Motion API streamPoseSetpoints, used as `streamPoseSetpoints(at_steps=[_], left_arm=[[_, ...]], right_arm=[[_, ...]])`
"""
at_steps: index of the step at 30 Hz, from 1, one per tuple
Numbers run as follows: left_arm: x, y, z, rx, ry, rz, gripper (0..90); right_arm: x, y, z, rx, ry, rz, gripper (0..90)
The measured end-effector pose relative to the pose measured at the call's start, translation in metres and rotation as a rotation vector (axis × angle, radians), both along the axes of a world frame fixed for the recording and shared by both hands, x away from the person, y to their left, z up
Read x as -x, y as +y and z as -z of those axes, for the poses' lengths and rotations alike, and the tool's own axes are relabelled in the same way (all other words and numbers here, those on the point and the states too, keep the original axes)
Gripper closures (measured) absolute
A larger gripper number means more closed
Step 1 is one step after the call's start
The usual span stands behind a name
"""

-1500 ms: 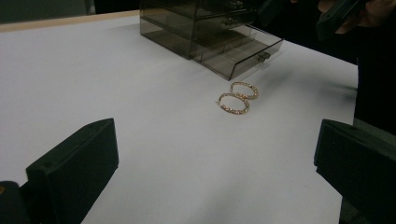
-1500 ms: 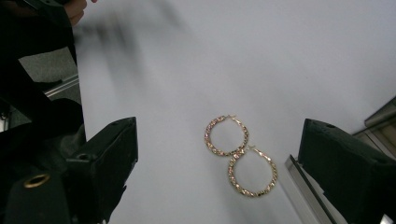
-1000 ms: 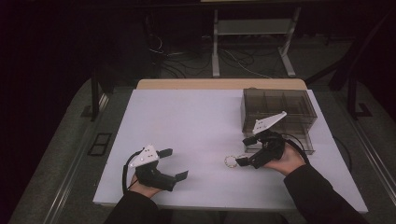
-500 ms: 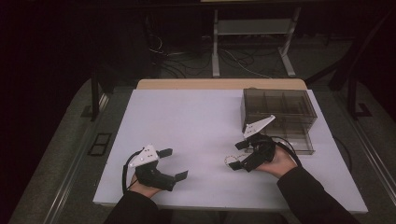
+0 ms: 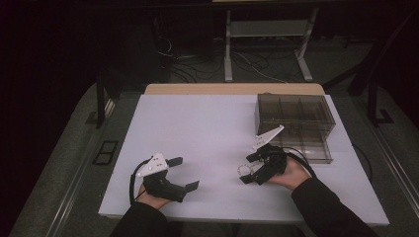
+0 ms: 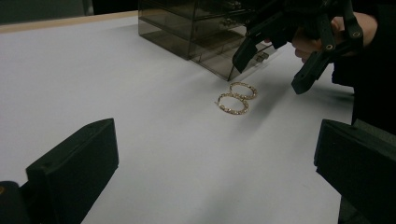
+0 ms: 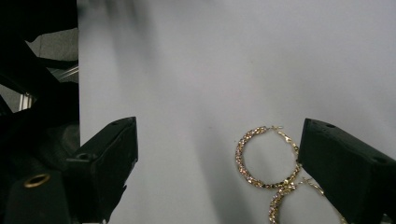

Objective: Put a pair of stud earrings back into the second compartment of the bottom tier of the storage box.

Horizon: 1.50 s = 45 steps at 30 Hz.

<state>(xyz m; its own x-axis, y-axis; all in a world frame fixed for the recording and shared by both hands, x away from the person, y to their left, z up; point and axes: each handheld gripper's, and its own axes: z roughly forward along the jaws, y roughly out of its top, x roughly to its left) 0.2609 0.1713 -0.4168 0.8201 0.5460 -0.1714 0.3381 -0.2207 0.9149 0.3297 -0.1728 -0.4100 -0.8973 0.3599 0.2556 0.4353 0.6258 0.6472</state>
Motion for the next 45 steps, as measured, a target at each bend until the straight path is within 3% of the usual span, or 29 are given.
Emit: streamPoseSetpoints(at_steps=[9,19,45], left_arm=[[0.0,0.0,0.0,-0.002,0.0,0.001,0.0],[0.0,0.0,0.0,0.0,0.001,0.003,0.0],[0.0,-0.001,0.0,-0.007,-0.001,0.007,0.0]], right_arm=[[0.0,0.004,0.009,0.006,0.023,-0.003,11.5],[-0.001,0.009,0.016,0.037,-0.003,-0.026,15.7],[-0.002,0.013,0.028,0.136,-0.054,0.017,71.0]])
